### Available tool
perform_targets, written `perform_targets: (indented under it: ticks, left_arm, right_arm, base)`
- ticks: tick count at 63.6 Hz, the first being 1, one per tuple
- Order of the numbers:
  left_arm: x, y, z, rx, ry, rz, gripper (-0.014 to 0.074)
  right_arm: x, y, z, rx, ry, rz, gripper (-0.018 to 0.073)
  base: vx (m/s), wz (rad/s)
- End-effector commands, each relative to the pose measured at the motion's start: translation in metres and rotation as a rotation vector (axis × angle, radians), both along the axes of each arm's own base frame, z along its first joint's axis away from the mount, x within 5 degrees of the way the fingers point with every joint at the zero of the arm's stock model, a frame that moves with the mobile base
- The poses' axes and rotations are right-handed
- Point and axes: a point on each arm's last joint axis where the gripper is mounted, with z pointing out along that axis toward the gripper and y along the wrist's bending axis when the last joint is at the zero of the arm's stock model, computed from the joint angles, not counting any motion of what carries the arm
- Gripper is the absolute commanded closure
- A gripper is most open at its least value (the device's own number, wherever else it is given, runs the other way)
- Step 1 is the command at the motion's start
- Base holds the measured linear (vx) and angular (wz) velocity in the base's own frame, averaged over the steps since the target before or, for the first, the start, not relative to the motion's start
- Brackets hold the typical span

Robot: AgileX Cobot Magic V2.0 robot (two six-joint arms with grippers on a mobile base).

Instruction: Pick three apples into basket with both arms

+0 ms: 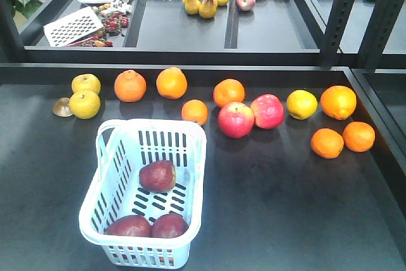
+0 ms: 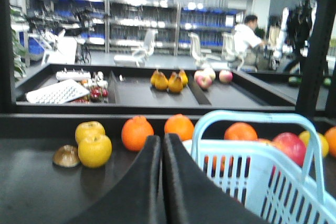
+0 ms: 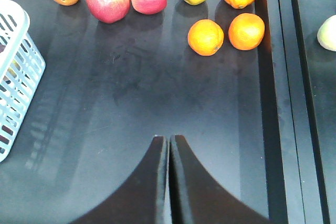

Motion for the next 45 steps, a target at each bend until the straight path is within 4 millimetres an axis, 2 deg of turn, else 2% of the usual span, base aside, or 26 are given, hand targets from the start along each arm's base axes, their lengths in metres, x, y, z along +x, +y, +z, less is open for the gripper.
perform_targets:
  ticks: [1, 13, 45]
  left_arm:
    - [-0.0017, 0.0004, 0.0041, -0.003, -0.073, 0.003, 0.0603]
    - [-0.0027, 0.0006, 0.0015, 0.075, -0.061, 0.013, 0.0603]
    - [-0.0022, 0.0006, -0.0018, 0.067, -0.017, 0.010, 0.0603]
  right_arm:
    - [0.0022, -0.0017, 0.0118, -0.008, -0.085, -0.005, 0.0568]
    - [0.0022, -0.0016, 0.0118, -0.008, -0.085, -0.005, 0.0568]
    - [0.0022, -0.0016, 0.0117, -0.008, -0.085, -0.005, 0.0568]
  base:
    - [0.00, 0.00]
    - [0.00, 0.00]
    - [0.00, 0.00]
